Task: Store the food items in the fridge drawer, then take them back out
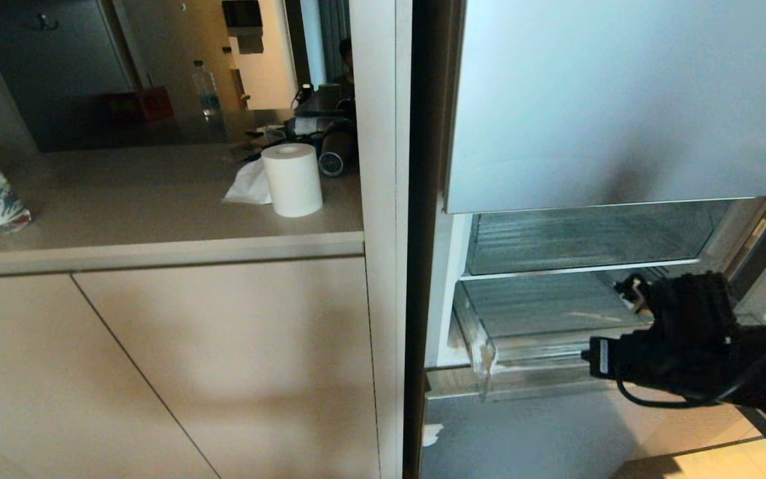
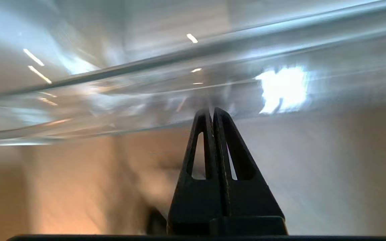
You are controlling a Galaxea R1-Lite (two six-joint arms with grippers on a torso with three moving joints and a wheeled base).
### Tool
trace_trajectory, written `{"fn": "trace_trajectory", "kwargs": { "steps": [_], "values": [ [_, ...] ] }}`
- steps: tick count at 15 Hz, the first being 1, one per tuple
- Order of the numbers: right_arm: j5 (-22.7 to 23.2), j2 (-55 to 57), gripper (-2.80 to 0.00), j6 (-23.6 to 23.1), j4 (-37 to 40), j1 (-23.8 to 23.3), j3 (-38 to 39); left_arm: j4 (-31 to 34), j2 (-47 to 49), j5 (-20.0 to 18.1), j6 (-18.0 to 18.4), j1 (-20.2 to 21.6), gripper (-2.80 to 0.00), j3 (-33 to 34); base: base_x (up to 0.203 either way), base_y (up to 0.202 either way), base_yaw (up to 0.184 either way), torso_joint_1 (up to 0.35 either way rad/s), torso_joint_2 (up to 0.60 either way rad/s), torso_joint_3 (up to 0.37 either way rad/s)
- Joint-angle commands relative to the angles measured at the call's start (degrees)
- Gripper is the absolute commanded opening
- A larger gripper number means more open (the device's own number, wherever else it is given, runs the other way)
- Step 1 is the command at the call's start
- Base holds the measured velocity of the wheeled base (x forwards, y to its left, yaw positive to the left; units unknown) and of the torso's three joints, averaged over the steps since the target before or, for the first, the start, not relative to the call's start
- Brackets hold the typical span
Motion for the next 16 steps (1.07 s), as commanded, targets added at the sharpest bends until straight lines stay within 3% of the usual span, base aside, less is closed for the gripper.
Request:
{"fn": "trace_trajectory", "kwargs": {
  "steps": [1, 8, 16],
  "values": [
    [0.1, 3.1, -2.80, 7.7, -5.4, 0.3, -1.8, 0.0, 0.1, 0.0, 0.0, 0.0, -2.80, 0.0, 0.000, 0.000, 0.000, 0.000, 0.00, 0.000],
    [0.2, -12.3, -2.80, 6.5, -5.9, 0.8, 9.8, 0.0, 0.1, 0.0, 0.0, 0.1, -2.80, 0.0, 0.000, 0.000, 0.000, 0.000, 0.00, 0.000],
    [-3.2, -64.5, -2.80, -3.2, -2.0, -0.1, 29.7, 0.0, 0.0, 0.0, 0.0, 0.0, -2.80, 0.0, 0.000, 0.000, 0.000, 0.000, 0.00, 0.000]
  ]
}}
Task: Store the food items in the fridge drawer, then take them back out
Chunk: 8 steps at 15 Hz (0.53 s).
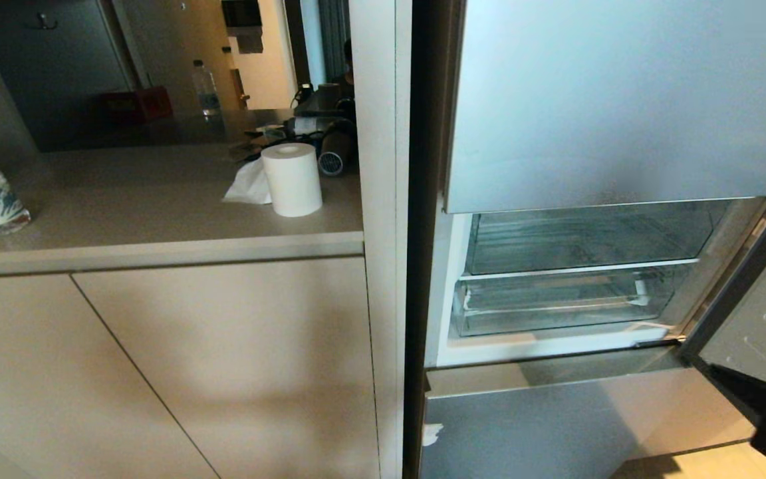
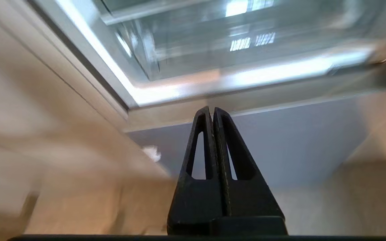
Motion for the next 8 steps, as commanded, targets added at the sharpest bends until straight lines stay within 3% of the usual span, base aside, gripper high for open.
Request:
{"fn": "trace_trajectory", "kwargs": {
  "steps": [1, 4, 6, 8],
  "values": [
    [-0.5, -22.7, -2.80, -2.5, 2.2, -0.8, 6.2, 0.0, 0.1, 0.0, 0.0, 0.0, -2.80, 0.0, 0.000, 0.000, 0.000, 0.000, 0.00, 0.000],
    [-1.5, -37.8, -2.80, -10.0, 13.9, -2.1, 10.6, 0.0, 0.1, 0.0, 0.0, 0.0, -2.80, 0.0, 0.000, 0.000, 0.000, 0.000, 0.00, 0.000],
    [-2.7, -39.9, -2.80, -14.0, 23.8, -2.9, 12.4, 0.0, 0.1, 0.0, 0.0, 0.0, -2.80, 0.0, 0.000, 0.000, 0.000, 0.000, 0.00, 0.000],
    [1.0, -40.7, -2.80, -16.3, 29.7, -6.4, 12.6, 0.0, 0.1, 0.0, 0.0, 0.0, -2.80, 0.0, 0.000, 0.000, 0.000, 0.000, 0.00, 0.000]
  ]
}}
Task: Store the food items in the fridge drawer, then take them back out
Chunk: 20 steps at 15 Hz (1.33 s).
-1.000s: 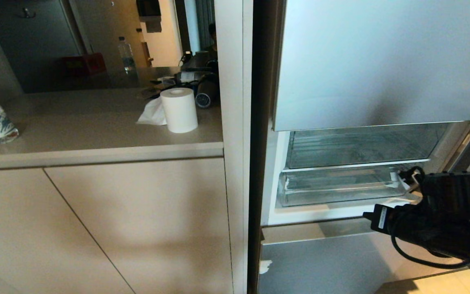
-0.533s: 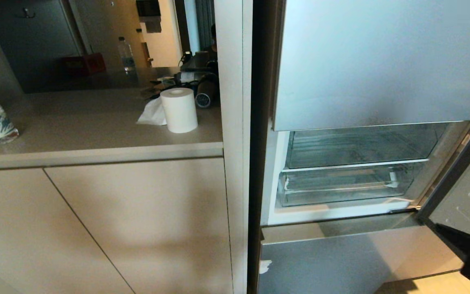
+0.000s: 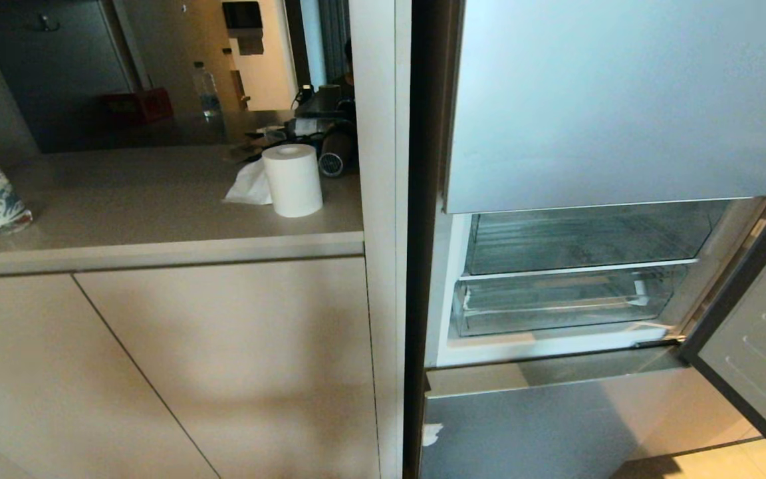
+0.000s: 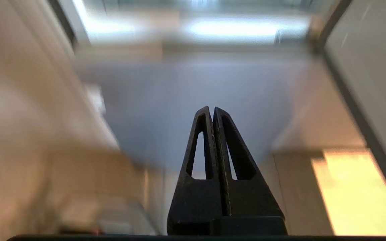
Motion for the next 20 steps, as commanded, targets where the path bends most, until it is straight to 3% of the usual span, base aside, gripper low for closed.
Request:
{"fn": "trace_trajectory", "kwargs": {
  "steps": [1, 5, 20],
  "values": [
    [2.4, -6.3, -2.80, -2.5, 5.2, -3.2, 0.3, 0.0, 0.1, 0.0, 0.0, 0.0, -2.80, 0.0, 0.000, 0.000, 0.000, 0.000, 0.00, 0.000],
    [2.6, -19.2, -2.80, -3.2, 5.3, -4.8, 0.4, 0.0, 0.0, 0.0, 0.0, 0.0, -2.80, 0.1, 0.000, 0.000, 0.000, 0.000, 0.00, 0.000],
    [3.3, -18.6, -2.80, -3.7, 5.1, -5.3, 0.6, 0.0, 0.1, 0.0, 0.0, 0.0, -2.80, 0.0, 0.000, 0.000, 0.000, 0.000, 0.00, 0.000]
  ]
}}
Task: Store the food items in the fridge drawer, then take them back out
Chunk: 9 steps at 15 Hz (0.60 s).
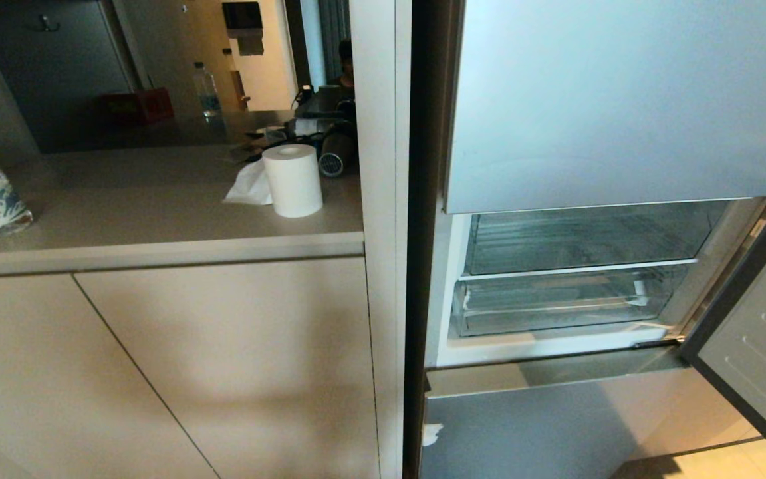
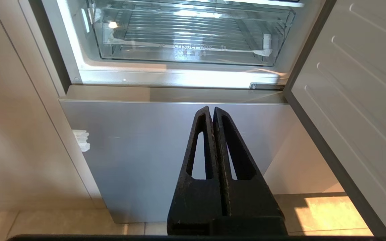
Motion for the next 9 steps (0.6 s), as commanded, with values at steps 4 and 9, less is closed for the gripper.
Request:
{"fn": "trace_trajectory", "kwargs": {
  "steps": [4, 9],
  "values": [
    [0.2, 0.0, -2.80, -0.3, 0.0, 0.0, 0.0, 0.0, 0.1, 0.0, 0.0, 0.1, -2.80, 0.0, 0.000, 0.000, 0.000, 0.000, 0.00, 0.000],
    [0.0, 0.0, -2.80, -0.1, 0.0, 0.0, 0.0, 0.0, 0.1, 0.0, 0.0, 0.0, -2.80, 0.0, -0.145, 0.000, 0.002, 0.001, 0.00, 0.001]
  ]
}}
